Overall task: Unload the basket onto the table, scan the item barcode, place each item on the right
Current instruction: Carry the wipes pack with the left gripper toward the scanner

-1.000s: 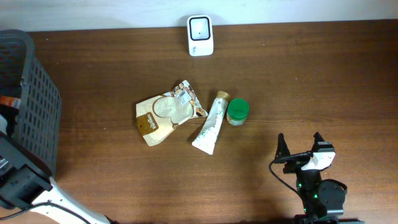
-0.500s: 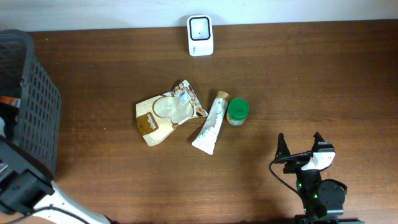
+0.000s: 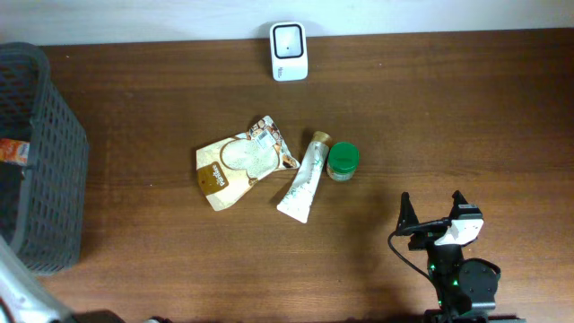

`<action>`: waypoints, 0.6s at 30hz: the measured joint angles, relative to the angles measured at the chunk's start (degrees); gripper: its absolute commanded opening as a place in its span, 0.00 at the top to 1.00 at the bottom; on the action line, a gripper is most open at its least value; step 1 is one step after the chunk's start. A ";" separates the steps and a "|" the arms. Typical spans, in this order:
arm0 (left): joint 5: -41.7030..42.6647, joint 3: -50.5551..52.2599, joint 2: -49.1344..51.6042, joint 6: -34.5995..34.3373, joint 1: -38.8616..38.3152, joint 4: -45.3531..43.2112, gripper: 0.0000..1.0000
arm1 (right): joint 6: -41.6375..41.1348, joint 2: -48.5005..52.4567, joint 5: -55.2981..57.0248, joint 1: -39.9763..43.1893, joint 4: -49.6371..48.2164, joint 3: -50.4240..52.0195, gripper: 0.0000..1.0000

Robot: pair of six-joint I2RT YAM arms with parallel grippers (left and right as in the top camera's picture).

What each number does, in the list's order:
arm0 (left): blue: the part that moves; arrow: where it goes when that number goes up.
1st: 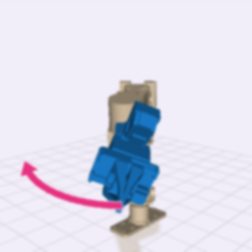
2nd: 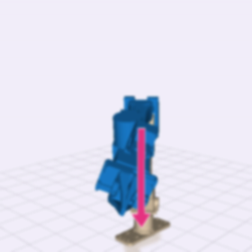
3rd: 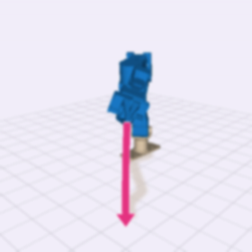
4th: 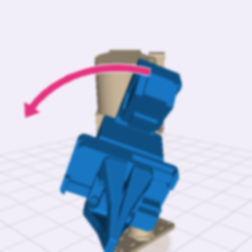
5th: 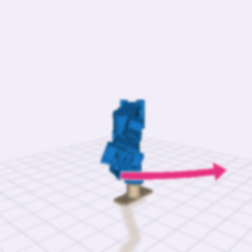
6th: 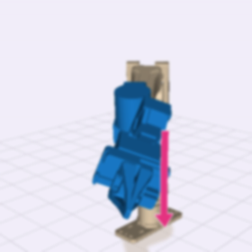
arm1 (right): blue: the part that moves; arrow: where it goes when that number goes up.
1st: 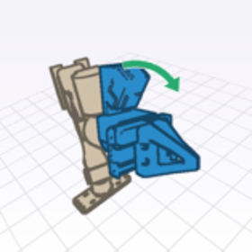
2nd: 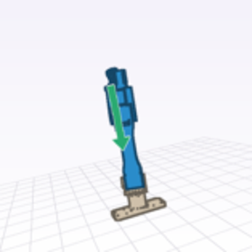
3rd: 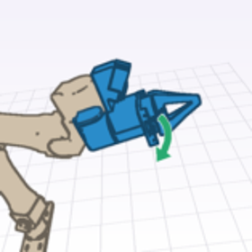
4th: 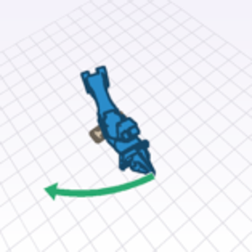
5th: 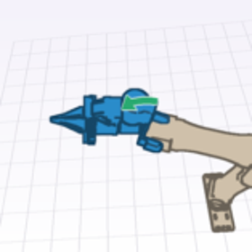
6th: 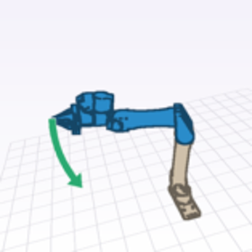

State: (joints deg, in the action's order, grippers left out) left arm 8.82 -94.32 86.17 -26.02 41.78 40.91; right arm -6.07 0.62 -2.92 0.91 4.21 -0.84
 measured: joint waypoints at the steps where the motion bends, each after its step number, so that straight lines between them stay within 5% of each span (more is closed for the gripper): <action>1: 2.29 0.00 -0.94 0.00 -1.81 1.64 0.85 | 0.02 0.00 0.00 0.00 0.00 0.00 0.02; 10: 8.33 0.02 0.72 7.48 -28.48 9.53 0.82 | 0.04 0.00 0.00 0.00 0.02 0.00 0.02; 18: 2.89 0.00 9.38 13.27 -50.47 14.19 0.81 | 0.00 0.00 0.00 0.00 0.00 0.00 0.02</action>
State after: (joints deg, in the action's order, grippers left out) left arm 11.70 -94.32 95.55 -12.75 -8.69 55.09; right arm -6.07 0.62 -2.92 0.91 4.21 -0.84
